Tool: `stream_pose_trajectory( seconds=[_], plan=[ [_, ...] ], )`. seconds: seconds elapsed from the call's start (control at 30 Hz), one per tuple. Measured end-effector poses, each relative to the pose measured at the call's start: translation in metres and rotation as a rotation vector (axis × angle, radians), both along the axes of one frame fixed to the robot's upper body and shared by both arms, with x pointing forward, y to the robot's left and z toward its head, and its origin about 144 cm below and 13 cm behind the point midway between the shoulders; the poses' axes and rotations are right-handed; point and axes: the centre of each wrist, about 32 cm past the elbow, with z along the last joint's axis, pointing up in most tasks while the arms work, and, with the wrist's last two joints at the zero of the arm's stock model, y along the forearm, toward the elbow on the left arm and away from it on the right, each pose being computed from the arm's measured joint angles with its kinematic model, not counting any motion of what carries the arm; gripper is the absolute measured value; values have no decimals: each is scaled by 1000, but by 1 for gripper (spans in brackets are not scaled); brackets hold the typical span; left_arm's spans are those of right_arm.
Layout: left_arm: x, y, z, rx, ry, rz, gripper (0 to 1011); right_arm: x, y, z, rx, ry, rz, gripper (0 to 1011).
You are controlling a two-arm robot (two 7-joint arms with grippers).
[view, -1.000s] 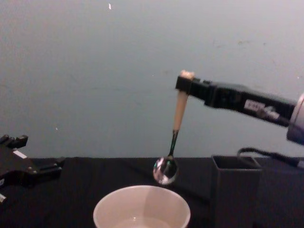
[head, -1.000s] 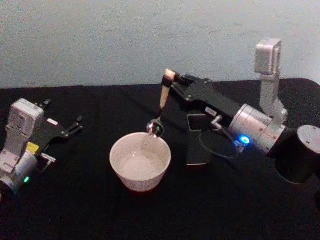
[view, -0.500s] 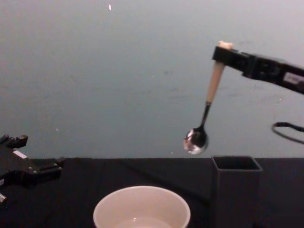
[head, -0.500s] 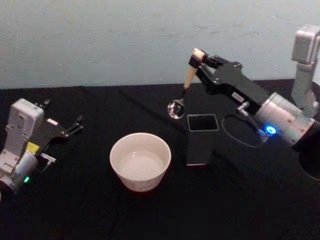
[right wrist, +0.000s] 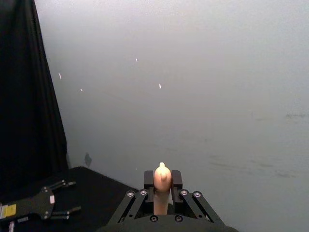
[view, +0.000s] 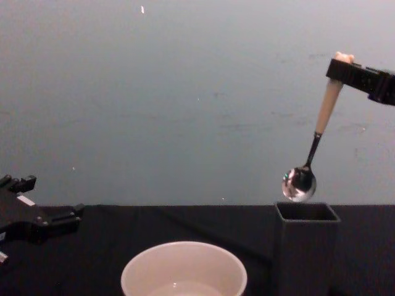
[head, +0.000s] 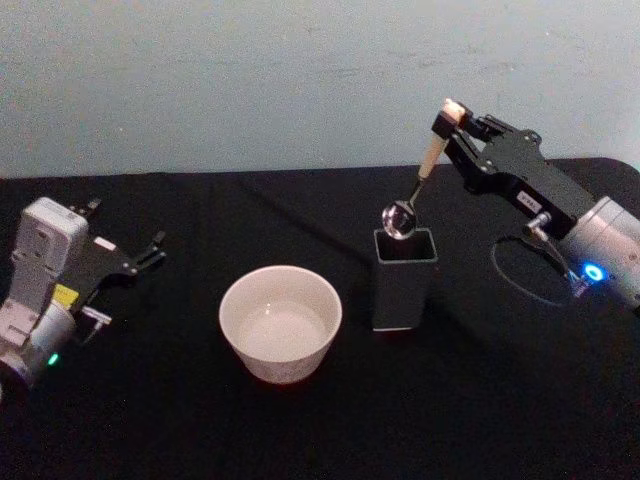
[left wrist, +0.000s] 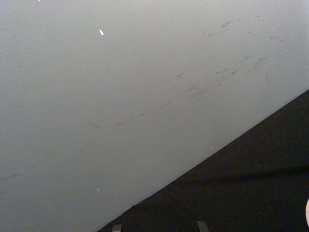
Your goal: Pick up the stirring spoon with one hand, stir inside the cup, then place it back in its original position.
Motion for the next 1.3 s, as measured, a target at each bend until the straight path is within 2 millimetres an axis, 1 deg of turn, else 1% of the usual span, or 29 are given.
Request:
stream_pose_trajectory(
  seconds=[0.13, 0.3, 0.87, 1.3],
  plan=[
    [0, 0, 0, 0, 0, 0, 1001, -3, -3, -4, -13, 14, -3, 212],
    [0, 0, 0, 0, 0, 0, 1001, -4, -2, -11, -29, 41, 3, 211],
    [0, 0, 0, 0, 0, 0, 1001, -1, 8, -45, -75, 171, 31, 212],
    [0, 0, 0, 0, 0, 0, 1001, 1, 8, -57, -87, 218, 23, 212]
  ],
)
